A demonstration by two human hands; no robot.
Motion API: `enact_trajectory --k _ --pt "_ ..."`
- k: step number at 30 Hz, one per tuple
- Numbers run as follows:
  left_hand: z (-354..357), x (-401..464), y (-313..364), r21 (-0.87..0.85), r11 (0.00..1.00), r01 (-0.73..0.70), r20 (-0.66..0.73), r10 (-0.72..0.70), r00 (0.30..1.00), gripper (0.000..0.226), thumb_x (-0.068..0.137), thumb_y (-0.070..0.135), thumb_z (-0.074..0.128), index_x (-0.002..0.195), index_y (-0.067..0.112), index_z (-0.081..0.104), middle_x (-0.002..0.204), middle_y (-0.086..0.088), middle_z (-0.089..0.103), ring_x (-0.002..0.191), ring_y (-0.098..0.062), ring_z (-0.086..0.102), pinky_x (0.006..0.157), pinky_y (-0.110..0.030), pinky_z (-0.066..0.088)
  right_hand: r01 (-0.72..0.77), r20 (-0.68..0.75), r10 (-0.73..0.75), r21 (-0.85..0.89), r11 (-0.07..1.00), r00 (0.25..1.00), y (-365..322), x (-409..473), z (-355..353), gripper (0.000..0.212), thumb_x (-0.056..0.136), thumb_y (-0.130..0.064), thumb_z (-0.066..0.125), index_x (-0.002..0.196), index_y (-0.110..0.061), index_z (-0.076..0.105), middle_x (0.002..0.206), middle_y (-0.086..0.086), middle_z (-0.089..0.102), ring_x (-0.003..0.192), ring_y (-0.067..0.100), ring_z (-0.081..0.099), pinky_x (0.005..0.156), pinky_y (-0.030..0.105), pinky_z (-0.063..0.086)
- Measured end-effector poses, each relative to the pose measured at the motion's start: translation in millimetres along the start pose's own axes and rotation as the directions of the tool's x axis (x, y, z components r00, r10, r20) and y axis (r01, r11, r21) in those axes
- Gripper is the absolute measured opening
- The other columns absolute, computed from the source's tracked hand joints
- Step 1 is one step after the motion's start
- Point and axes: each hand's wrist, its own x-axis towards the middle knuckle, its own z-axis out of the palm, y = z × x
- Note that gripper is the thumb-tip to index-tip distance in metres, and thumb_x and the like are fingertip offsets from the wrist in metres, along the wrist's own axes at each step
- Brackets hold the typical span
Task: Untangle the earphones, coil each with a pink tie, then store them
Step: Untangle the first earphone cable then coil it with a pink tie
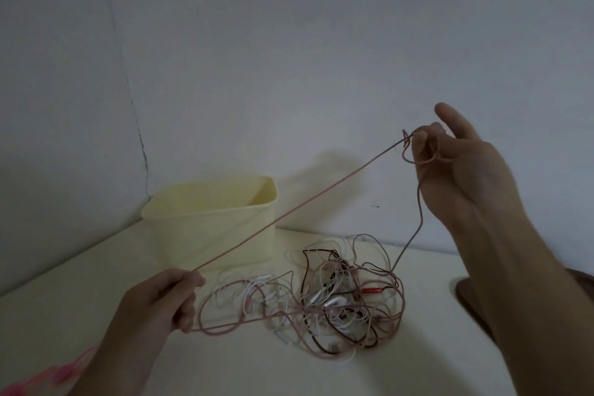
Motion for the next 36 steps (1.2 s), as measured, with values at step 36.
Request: enact_trajectory --k 36 --pt "1 5 4 -0.129 0.988 0.08 0.002 -0.08 0.997 0.025 0.103 0.001 0.052 0.09 -0.018 0.063 0.05 -0.015 0.04 0.037 -0.019 0.039 0.039 -0.025 0.038 0.195 0.211 -0.159 -0.162 0.967 0.965 6 1 -4 0.054 0.09 0.031 0.045 0.126 -0.002 0.068 0.13 0.015 0.068 0.125 0.025 0.07 0.107 0.032 0.055"
